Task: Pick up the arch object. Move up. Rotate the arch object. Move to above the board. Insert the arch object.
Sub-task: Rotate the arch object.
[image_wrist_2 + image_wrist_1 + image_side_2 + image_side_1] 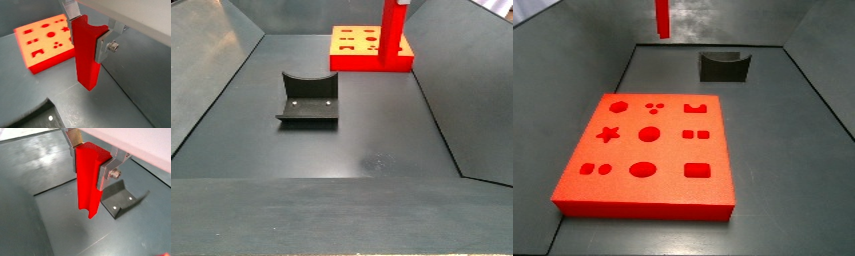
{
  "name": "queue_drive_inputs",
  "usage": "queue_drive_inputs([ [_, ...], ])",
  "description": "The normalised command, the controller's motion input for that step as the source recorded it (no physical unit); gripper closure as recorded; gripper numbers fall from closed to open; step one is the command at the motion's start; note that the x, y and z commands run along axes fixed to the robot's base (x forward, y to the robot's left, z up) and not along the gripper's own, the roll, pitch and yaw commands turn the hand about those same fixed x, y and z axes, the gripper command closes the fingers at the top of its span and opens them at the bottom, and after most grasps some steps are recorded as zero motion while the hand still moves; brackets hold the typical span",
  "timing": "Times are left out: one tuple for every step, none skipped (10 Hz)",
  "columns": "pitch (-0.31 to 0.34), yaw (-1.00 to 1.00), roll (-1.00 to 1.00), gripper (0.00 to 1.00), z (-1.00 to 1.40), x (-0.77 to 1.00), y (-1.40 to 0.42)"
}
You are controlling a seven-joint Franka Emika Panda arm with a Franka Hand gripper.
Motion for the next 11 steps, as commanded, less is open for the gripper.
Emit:
queue_drive_inputs([
  [0.03, -1.0, -0.01, 1.0, -0.02, 0.05, 0.03],
  [0.032, -1.0, -0.01, 1.0, -0.02, 0.05, 0.03],
  [0.034, -1.0, -0.01, 1.0, -0.02, 0.05, 0.03],
  [0.037, -1.0, -0.01, 1.0, -0.02, 0.05, 0.03],
  [0.04, -1.0, -0.01, 1.0, -0.02, 0.05, 0.03],
  [0.044, -1.0, -0.02, 1.0, -0.02, 0.05, 0.03],
  [0.048, -1.0, -0.02, 1.0, -0.02, 0.05, 0.03],
  [0.054, -1.0, -0.02, 1.0, -0.02, 0.05, 0.03],
  [0.058, -1.0, -0.02, 1.0, -0.02, 0.05, 0.03],
  [0.068, -1.0, -0.03, 1.0, -0.02, 0.05, 0.03],
  [0.077, -1.0, -0.03, 1.0, -0.02, 0.05, 0.03],
])
